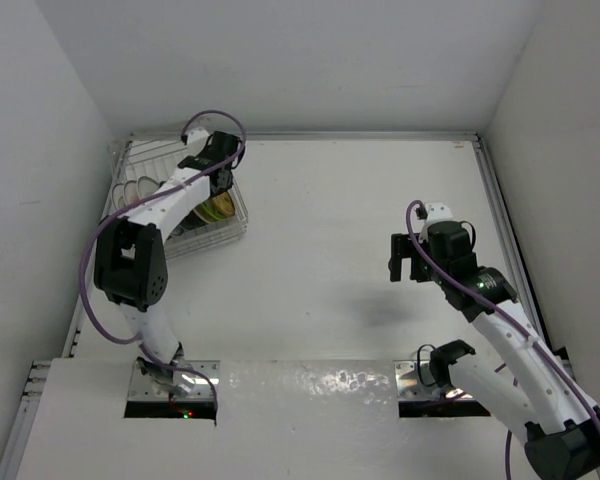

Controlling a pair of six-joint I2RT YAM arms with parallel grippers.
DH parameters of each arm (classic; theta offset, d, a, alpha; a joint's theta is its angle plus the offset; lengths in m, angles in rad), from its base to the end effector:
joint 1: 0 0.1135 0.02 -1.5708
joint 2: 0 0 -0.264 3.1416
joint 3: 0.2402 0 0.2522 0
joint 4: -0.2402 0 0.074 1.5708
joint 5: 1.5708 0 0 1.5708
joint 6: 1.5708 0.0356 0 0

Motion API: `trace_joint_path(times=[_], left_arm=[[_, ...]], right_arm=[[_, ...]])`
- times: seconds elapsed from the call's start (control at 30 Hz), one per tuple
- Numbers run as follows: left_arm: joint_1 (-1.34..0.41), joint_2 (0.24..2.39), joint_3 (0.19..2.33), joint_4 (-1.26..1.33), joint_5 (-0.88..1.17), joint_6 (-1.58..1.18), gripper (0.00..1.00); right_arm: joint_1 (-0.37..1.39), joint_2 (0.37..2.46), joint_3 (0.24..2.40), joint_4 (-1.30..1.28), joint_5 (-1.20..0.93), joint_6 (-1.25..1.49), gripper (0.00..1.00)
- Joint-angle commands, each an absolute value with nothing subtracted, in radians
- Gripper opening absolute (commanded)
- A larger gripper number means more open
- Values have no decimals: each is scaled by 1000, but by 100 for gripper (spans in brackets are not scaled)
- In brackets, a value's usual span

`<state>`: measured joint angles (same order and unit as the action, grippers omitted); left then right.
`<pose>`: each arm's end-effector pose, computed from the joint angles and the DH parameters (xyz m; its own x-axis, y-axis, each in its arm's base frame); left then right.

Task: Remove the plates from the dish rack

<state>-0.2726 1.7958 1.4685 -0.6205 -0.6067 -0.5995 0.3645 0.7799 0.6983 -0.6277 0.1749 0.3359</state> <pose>0.3814 -0.0856 0.2651 -0.5898 -0.3164 -0.7430 -0.5232 0.8506 0.0531 0.1555 0.0527 0.2679 -0.6495 0.0996 -0.7538 -0.0144 0.9896 0.1431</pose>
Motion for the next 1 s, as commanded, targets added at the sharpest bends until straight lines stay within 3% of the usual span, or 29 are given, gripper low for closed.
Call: trace_joint_path(times=[0.0,0.17,0.23,0.27,0.33,0.7,0.87,0.97], left_arm=[[-255,1828,1493,-586,-617,-607,31],[-252,1842,1494,-589,-626,-614,21],[-250,1842,1497,-597,-635,-611,14],[-250,1841,1505,-606,-643,-611,5],[-250,1835,1517,-630,-663,-608,0],[-252,1769,1767,-781,-700,-489,0],[-256,1646,1809,-779,-577,-404,0],[-262,1505,1660,-604,-331,-355,0]], right_arm=[[371,782,690,-584,161,333,99],[370,785,690,-587,166,331,99],[371,785,690,-586,164,331,99],[371,785,690,-586,164,331,99],[371,785,690,-584,164,331,99],[371,804,690,-560,144,350,99],[370,841,721,-450,52,425,99],[371,854,735,-256,-115,538,99]])
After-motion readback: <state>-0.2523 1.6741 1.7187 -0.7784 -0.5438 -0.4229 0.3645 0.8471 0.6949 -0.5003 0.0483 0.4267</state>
